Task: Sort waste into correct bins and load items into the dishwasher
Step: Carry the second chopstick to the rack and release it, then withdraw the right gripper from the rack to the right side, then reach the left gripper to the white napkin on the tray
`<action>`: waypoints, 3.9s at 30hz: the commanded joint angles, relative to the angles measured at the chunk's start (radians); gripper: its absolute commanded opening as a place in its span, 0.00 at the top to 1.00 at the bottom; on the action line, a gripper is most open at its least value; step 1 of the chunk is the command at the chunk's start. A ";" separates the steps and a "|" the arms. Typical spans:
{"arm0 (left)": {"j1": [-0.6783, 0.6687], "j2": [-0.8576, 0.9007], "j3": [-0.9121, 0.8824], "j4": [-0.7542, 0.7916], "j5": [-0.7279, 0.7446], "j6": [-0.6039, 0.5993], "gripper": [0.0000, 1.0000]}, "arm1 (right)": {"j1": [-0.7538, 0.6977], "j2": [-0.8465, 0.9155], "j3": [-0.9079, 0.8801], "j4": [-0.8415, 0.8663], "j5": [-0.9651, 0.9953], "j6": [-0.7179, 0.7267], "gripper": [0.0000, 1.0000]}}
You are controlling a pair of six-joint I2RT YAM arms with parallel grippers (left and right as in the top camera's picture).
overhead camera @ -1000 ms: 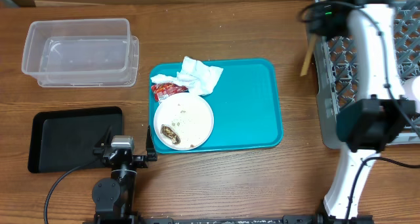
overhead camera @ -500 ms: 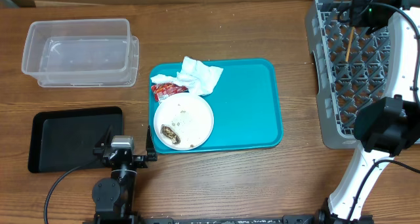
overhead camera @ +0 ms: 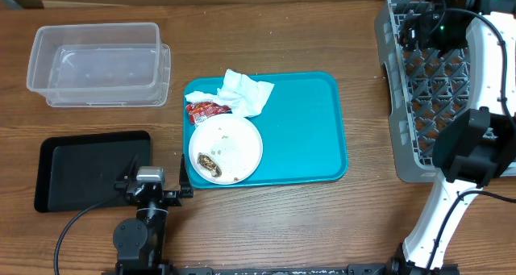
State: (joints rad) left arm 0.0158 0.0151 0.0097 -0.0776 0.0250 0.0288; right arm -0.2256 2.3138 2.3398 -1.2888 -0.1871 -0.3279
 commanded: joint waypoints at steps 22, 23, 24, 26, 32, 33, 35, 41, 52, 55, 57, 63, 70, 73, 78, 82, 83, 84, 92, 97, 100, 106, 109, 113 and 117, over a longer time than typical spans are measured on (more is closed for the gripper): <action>0.010 -0.009 -0.005 0.000 -0.006 -0.006 0.00 | 0.244 -0.245 0.025 -0.405 -0.645 0.164 0.00; 0.010 -0.009 -0.005 0.000 -0.006 -0.006 0.00 | 0.279 -0.245 0.021 -0.405 -0.643 0.164 0.00; 0.010 -0.009 -0.005 0.000 -0.006 -0.006 0.00 | 0.314 -0.245 0.021 -0.403 -0.638 0.164 0.00; 0.010 -0.009 -0.005 0.000 -0.006 -0.006 0.00 | 0.381 -0.244 0.021 -0.386 -0.596 0.165 0.00; 0.010 -0.009 -0.005 0.000 -0.006 -0.006 0.00 | 0.533 -0.246 0.021 -0.381 -0.410 0.315 0.00; 0.010 -0.009 -0.005 0.000 -0.006 -0.006 0.00 | 0.544 -0.247 0.021 -0.381 -0.362 0.362 0.00; 0.010 -0.009 -0.005 0.000 -0.007 -0.006 0.00 | 0.555 -0.255 0.022 -0.390 -0.237 0.485 0.00; 0.010 -0.009 -0.005 0.000 -0.006 -0.006 0.00 | 0.557 -0.315 0.022 -0.406 -0.042 0.639 0.00; 0.010 -0.009 -0.005 0.000 -0.006 -0.006 0.01 | 0.546 -0.699 -0.258 -0.405 0.194 0.586 0.00; 0.010 -0.009 -0.005 0.000 -0.006 -0.006 0.00 | 0.501 -0.808 -0.394 -0.405 0.314 0.598 0.00; 0.010 -0.009 -0.005 0.000 -0.006 -0.006 0.00 | 0.451 -0.859 -0.456 -0.405 0.322 0.642 0.00; 0.010 -0.009 -0.005 0.000 -0.006 -0.006 0.00 | 0.297 -0.902 -0.514 -0.404 0.322 0.751 0.00; 0.010 -0.009 -0.005 0.001 -0.006 -0.007 0.00 | 0.249 -0.900 -0.514 -0.341 0.267 0.748 0.00; 0.010 -0.009 -0.005 0.005 0.043 -0.053 0.00 | 0.249 -0.900 -0.514 -0.293 0.251 0.748 0.00; 0.010 -0.009 -0.005 0.117 0.471 -0.531 0.00 | 0.249 -0.900 -0.514 -0.222 0.253 0.748 0.00; 0.010 -0.009 -0.005 0.163 0.606 -0.867 0.00 | 0.249 -0.900 -0.514 -0.223 0.253 0.748 0.00; 0.010 -0.009 -0.005 0.180 0.605 -0.921 0.00 | 0.249 -0.900 -0.514 -0.223 0.253 0.748 0.00; 0.010 -0.009 -0.005 0.222 0.617 -0.958 0.00 | 0.249 -0.900 -0.514 -0.223 0.253 0.748 0.00; 0.010 -0.001 0.090 0.518 0.618 -0.850 0.00 | 0.249 -0.900 -0.514 -0.223 0.253 0.748 0.00; 0.010 0.142 0.344 0.206 0.647 -0.615 0.00 | 0.249 -0.900 -0.514 -0.223 0.253 0.748 0.00; 0.010 0.326 0.562 -0.005 0.664 -0.455 0.00 | 0.249 -0.900 -0.514 -0.223 0.253 0.748 0.00; 0.006 0.859 1.133 -0.592 0.694 -0.171 0.00 | 0.249 -0.900 -0.514 -0.223 0.253 0.748 0.00; 0.001 1.104 1.385 -0.806 0.711 -0.157 0.00 | 0.249 -0.900 -0.514 -0.223 0.253 0.748 0.00; -0.007 1.340 1.573 -0.853 0.951 -0.239 0.00 | 0.249 -0.900 -0.514 -0.223 0.253 0.748 0.00; -0.112 1.477 1.685 -0.829 0.943 -0.196 0.00 | 0.249 -0.900 -0.514 -0.223 0.253 0.748 0.00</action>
State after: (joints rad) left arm -0.0208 1.4425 1.6058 -0.8917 0.9085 -0.2024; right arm 0.0261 1.4204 1.8248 -1.5177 0.0589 0.4149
